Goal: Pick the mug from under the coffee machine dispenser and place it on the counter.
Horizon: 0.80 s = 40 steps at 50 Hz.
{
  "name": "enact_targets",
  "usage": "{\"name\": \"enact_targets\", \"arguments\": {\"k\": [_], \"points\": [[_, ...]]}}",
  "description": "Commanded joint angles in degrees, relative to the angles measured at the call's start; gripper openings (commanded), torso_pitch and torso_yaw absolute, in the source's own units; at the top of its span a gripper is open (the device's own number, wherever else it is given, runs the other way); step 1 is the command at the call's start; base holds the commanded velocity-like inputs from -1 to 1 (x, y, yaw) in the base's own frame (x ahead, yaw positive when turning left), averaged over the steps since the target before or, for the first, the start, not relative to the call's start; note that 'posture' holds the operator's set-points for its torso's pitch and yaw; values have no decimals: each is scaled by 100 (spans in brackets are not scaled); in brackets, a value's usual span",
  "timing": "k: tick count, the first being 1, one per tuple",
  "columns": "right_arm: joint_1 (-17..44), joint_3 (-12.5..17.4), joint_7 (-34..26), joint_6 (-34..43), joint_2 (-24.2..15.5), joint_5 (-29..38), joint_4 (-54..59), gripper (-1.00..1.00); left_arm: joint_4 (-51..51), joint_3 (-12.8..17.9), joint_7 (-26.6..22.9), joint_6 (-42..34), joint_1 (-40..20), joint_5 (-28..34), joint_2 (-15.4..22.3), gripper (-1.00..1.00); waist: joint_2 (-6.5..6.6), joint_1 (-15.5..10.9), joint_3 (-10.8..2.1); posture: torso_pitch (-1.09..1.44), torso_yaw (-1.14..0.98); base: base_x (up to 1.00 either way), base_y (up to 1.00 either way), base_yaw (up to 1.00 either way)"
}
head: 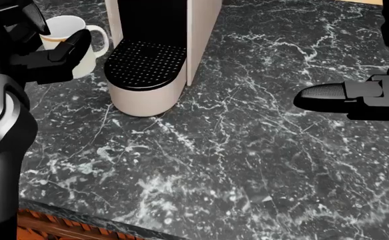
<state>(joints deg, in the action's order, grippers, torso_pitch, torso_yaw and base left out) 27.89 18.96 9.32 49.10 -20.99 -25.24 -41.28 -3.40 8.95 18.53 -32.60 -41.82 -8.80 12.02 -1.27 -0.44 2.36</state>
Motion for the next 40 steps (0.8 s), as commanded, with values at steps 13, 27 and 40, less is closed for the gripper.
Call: {"name": "enact_targets", "arguments": {"k": [13,27,40], "points": [[126,76,-11,-168,-63,12,-106,100,274,258,-264,992,-49,-72,443,-100,27,4,-176,0,0,0,0,0],[180,77,26,-180,-106,-37,-57,100,729,351,-442,1607,62,-53,624,-100,40,9,-176,0,0,0,0,0],[131,77,11,-171,-92,-23,-116,100,685,422,-548,1854,380,-90,666,-100,51,14,-176,0,0,0,0,0]]}}
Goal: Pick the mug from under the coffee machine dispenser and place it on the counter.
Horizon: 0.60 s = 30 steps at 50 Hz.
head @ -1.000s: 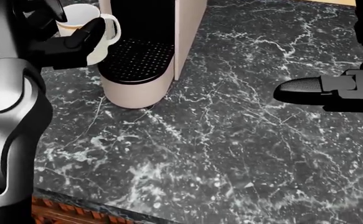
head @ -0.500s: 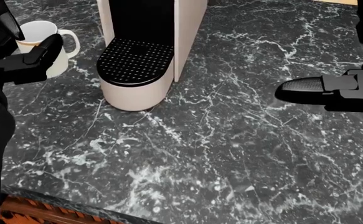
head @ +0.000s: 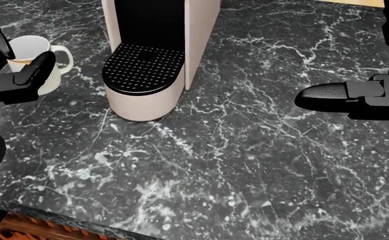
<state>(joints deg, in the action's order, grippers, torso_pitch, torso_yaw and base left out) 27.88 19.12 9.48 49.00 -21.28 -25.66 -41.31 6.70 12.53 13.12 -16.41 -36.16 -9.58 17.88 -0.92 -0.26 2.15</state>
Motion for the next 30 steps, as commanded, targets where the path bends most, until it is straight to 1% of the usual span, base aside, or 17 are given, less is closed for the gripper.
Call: {"name": "enact_targets", "arguments": {"k": [1,4,14,30], "points": [[126,61,-6,-162,-61,22,-118,100,-347,67,-11,239,-156,-11,76,-100,17,-2,-155,0,0,0,0,0],[108,48,-17,-170,-43,42,-124,100,-389,104,-39,295,3,-12,63,-100,19,-1,-150,0,0,0,0,0],[94,58,-36,-168,-22,57,-133,100,-521,127,-80,327,224,-48,-4,-100,23,-7,-149,0,0,0,0,0],[191,76,32,-95,-86,-39,-129,100,-385,114,-143,333,285,-61,-42,-100,21,-13,-158,0,0,0,0,0]]}}
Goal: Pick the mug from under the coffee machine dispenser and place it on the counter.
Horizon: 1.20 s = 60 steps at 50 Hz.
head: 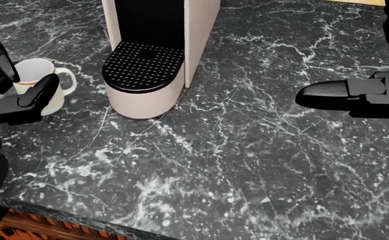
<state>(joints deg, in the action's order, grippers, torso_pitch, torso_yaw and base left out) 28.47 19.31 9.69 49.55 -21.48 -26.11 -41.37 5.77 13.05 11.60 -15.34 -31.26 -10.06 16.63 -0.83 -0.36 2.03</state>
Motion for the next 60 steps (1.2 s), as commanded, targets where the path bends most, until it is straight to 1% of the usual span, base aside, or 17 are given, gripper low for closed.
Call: {"name": "enact_targets", "arguments": {"k": [1,6,7,10,14,16,20,21,23,27,30,32,33,34,35,46,60], "points": [[136,57,14,-146,-69,2,-125,100,-294,59,7,228,-200,-7,86,-100,13,-1,-147,0,0,0,0,0],[120,47,14,-165,-67,9,-124,100,-237,62,0,238,-214,20,98,-100,11,0,-147,0,0,0,0,0],[125,50,14,-162,-68,7,-123,100,-244,62,-2,236,-209,22,101,-95,10,-1,-148,0,0,0,0,0],[133,48,6,-182,-73,16,-100,100,-205,53,-24,291,-172,37,84,-68,9,0,-149,0,0,0,0,0],[135,43,1,-195,-74,26,-87,100,-164,54,-32,303,-174,34,81,-66,11,-1,-153,0,0,0,0,0],[126,42,-13,-217,-72,36,-73,100,-153,49,-39,318,-166,40,76,-57,11,-2,-154,0,0,0,0,0],[139,56,-11,-197,-82,28,-84,100,-109,41,-47,345,-163,50,65,-50,10,-1,-157,0,0,0,0,0],[133,53,-11,-199,-82,30,-88,100,-116,36,-51,346,-153,54,62,-41,10,-2,-158,0,0,0,0,0],[130,55,-12,-191,-86,27,-104,100,-118,38,-72,345,-134,51,60,-46,10,-2,-158,0,0,0,0,0],[132,59,-9,-173,-91,19,-128,100,-103,49,-82,319,-146,34,64,-27,8,-1,-158,0,0,0,0,0],[142,69,0,-143,-93,2,-156,100,-108,45,-88,305,-140,31,63,-31,8,0,-158,0,0,0,0,0],[143,69,4,-136,-94,-3,-165,100,-95,43,-82,306,-149,40,65,-25,8,0,-158,0,0,0,0,0],[142,74,3,-123,-103,-9,-178,100,-84,46,-90,281,-134,50,79,3,8,0,-157,0,0,0,0,0],[143,72,3,-124,-104,-8,-178,100,-93,44,-95,274,-131,52,78,17,8,-1,-158,0,0,0,0,0],[141,67,4,-126,-101,-7,-180,100,-84,42,-98,280,-131,58,77,20,8,0,-157,0,0,0,0,0],[138,57,-11,-143,-104,16,-180,100,-70,47,-121,276,-129,60,78,34,21,0,-161,0,0,0,0,0],[125,51,-22,-130,-84,40,-203,100,-295,174,-104,29,-189,-62,230,35,23,6,-151,0,0,0,0,0]]}}
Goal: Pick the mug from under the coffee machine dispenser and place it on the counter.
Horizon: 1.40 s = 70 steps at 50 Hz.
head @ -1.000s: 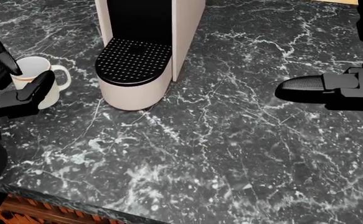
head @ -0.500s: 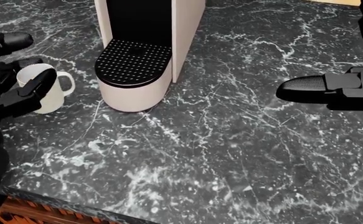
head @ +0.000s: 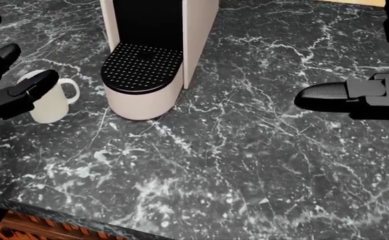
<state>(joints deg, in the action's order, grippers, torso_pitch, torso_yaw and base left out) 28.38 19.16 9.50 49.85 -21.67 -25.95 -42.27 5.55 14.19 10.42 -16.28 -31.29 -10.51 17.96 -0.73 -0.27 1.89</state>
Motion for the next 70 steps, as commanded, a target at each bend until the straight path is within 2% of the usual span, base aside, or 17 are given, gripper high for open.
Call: {"name": "enact_targets", "arguments": {"k": [1,12,22,23,25,27,28,39,54,70], "points": [[139,69,-4,-149,-66,20,-117,100,-344,76,18,70,-183,-37,120,35,14,-2,-136,0,0,0,0,0],[204,68,16,-131,-79,8,-80,100,-872,253,53,-398,-249,-216,377,36,38,2,-123,0,0,0,0,0],[207,62,13,-163,-91,19,-44,100,-1297,501,129,-791,-347,-475,696,48,57,7,-108,0,0,0,0,0],[194,58,-3,-191,-95,35,-25,100,-1345,518,144,-822,-358,-503,726,63,58,8,-105,0,0,0,0,0],[171,51,-18,-219,-84,56,-15,100,-1376,530,165,-816,-350,-531,747,70,60,8,-100,0,0,0,0,0],[179,66,-26,-222,-87,56,3,100,-1449,544,175,-858,-336,-560,777,96,62,6,-97,0,0,0,0,0],[173,64,-26,-220,-86,58,-7,100,-1472,555,178,-876,-339,-575,794,100,64,6,-99,0,0,0,0,0],[184,77,-23,-211,-95,56,-6,100,-1939,725,157,-1227,-349,-702,1080,100,77,14,-83,0,0,0,0,0],[373,132,72,-120,-235,-66,39,100,-2574,1082,249,-2100,-758,-1303,1794,100,105,20,-45,0,0,0,0,0],[420,209,156,-106,-372,-208,47,100,-2778,1492,598,-2489,-1134,-2229,2896,100,138,32,12,0,0,0,0,0]]}}
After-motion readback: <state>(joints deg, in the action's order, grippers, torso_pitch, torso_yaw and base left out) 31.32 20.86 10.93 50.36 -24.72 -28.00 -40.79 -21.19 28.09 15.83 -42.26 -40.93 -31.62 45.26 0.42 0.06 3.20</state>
